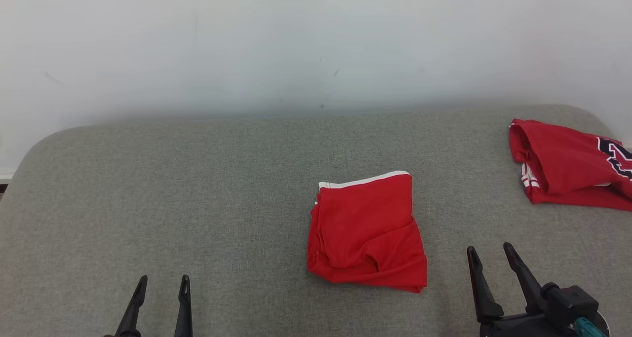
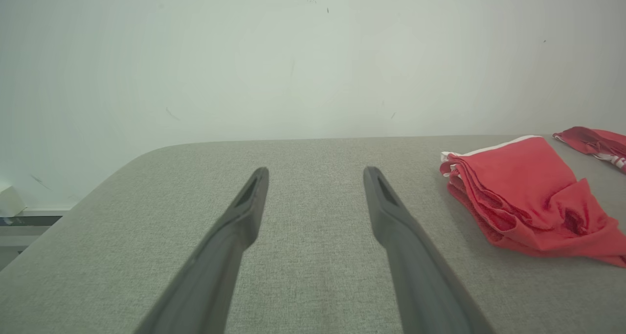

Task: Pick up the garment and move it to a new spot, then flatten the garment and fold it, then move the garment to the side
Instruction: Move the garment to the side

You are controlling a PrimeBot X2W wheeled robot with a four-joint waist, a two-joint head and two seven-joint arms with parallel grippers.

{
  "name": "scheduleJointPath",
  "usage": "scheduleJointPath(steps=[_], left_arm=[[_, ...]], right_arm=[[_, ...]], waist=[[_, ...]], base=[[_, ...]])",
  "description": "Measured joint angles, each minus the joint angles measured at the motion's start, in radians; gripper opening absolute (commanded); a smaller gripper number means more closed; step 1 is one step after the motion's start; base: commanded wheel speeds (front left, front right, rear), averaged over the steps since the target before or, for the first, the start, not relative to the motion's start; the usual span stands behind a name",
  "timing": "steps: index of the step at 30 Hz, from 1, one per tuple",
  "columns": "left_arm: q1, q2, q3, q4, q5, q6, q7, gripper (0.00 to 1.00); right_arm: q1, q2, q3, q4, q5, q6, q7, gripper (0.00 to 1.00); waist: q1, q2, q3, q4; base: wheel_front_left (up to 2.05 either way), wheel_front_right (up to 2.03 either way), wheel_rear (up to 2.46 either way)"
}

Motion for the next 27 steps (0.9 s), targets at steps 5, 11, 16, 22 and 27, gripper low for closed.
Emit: scheduleJointPath(steps=[5,11,16,22,27], left_arm=[[0.0,0.002,-0.004,-0.002,0.0,-0.003,0.0,1.0],[0.0,0.005,-0.005,-0.003,0.0,-0.004,0.0,1.0],[0.0,0.006,-0.005,-0.003,0.0,-0.004,0.0,1.0],[0.0,0.005,-0.011,-0.001,0.0,-0.004,0.0,1.0],[-0.002,0.003,-0.018,0.001,0.0,-0.004,0.0,1.0]], right_arm=[[0.004,0.002,-0.002,0.001,0.0,0.0,0.001,1.0],[0.005,0.008,-0.003,0.005,0.0,0.0,0.001,1.0],[0.005,0.008,-0.006,0.013,0.001,0.0,0.0,1.0],[0.005,0.009,-0.016,0.03,0.002,0.0,0.004,1.0],[-0.029,-0.003,-0.004,0.059,0.0,0.0,0.019,1.0]], waist=[[0.0,0.0,-0.001,0.001],[0.0,0.0,-0.002,0.003],[0.0,0.0,-0.003,0.007],[0.0,0.0,0.0,0.02],[0.0,0.0,0.007,0.037]], base=[[0.0,0.0,0.0],[0.0,0.0,0.0],[0.0,0.0,0.0],[0.0,0.0,0.0],[0.0,0.0,0.0]])
